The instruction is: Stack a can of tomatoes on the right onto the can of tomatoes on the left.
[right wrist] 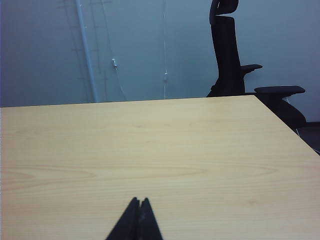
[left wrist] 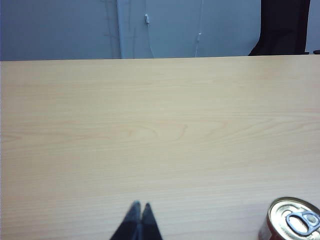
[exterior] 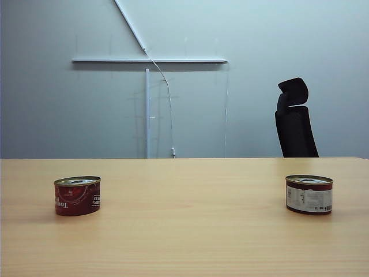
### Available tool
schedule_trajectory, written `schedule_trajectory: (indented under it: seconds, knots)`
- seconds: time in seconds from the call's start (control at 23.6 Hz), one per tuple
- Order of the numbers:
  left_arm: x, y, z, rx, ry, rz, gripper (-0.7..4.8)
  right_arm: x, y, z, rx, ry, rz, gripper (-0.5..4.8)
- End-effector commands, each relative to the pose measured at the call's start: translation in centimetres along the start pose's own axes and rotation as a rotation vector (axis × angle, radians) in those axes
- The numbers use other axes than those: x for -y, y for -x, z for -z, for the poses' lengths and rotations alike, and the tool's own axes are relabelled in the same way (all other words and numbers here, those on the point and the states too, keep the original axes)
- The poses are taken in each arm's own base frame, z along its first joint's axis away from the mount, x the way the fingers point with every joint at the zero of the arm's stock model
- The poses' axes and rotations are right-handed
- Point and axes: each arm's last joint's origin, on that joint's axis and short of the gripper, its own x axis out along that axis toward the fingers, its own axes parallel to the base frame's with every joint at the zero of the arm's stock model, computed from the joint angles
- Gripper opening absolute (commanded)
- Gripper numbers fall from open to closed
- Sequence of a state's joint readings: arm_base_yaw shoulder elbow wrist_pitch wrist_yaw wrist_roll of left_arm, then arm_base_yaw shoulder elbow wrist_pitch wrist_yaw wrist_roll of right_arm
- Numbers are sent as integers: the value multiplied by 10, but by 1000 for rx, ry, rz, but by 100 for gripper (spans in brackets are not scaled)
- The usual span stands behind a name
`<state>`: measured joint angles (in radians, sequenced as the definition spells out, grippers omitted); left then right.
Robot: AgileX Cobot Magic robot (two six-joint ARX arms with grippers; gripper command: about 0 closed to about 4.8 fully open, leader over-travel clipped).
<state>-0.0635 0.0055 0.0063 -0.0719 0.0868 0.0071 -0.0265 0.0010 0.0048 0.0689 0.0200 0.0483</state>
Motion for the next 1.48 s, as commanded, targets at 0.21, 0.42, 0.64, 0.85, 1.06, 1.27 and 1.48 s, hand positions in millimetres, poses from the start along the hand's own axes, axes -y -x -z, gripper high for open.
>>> schedule_trajectory:
  seconds: [0.21, 0.42, 0.64, 0.85, 1.06, 1.27, 1.48]
  knots:
    - [0, 0, -1, 8, -1, 4, -4, 0, 0, 0, 15, 0, 3, -8]
    - [0, 0, -1, 7, -1, 5, -4, 0, 0, 0, 15, 0, 3, -8]
    - [12, -1, 0, -12, -9, 125, -4, 0, 0, 0, 15, -6, 1, -9]
    - [30, -1, 4, -62, -25, 296, -4, -1, 0, 0, 14, -22, -25, -9]
    - [46, 1, 9, -118, -50, 455, -4, -3, 0, -1, 6, -161, -111, -9]
    - [56, 2, 14, -178, -74, 549, -4, -6, 1, -7, 8, -347, -215, -9]
    - [60, 4, 15, -187, -83, 589, -4, -8, 6, -30, -78, -354, -203, -9]
